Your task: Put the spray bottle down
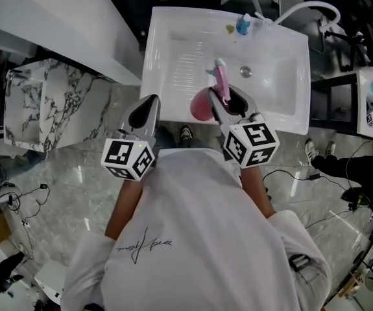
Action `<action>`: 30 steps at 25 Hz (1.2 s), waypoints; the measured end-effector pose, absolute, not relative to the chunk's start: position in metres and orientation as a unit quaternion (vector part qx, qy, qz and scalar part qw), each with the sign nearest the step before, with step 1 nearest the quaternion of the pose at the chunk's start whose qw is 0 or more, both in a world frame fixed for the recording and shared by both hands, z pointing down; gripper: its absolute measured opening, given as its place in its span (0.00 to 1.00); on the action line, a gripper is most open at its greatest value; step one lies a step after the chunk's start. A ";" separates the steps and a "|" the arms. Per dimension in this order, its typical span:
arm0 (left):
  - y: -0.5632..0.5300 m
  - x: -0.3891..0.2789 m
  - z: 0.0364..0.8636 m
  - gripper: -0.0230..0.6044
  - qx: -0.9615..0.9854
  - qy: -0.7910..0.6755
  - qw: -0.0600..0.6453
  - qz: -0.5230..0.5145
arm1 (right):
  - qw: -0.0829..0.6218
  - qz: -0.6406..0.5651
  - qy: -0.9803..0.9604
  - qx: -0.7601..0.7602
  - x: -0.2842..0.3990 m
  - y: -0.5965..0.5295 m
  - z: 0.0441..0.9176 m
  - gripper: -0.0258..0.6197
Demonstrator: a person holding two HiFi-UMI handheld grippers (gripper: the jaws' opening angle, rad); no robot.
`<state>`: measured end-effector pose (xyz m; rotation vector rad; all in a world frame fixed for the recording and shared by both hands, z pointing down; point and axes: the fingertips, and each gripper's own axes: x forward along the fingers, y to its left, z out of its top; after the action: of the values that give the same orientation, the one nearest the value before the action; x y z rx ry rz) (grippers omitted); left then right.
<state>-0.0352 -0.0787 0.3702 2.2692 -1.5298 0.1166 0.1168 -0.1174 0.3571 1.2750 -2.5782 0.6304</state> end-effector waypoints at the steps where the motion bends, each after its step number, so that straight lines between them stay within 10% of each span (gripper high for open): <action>1: -0.078 -0.036 0.370 0.12 0.810 -0.550 0.200 0.038 | 0.098 0.212 -0.872 0.429 0.116 -0.117 0.357 0.24; 30: -0.090 -0.049 0.379 0.12 0.805 -0.566 0.157 0.085 | 0.104 0.179 -0.889 0.408 0.087 -0.141 0.345 0.24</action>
<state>-0.0488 -0.0898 0.3786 2.3028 -1.6192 0.2420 0.0867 -0.1412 0.3446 1.2032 -2.6233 0.5267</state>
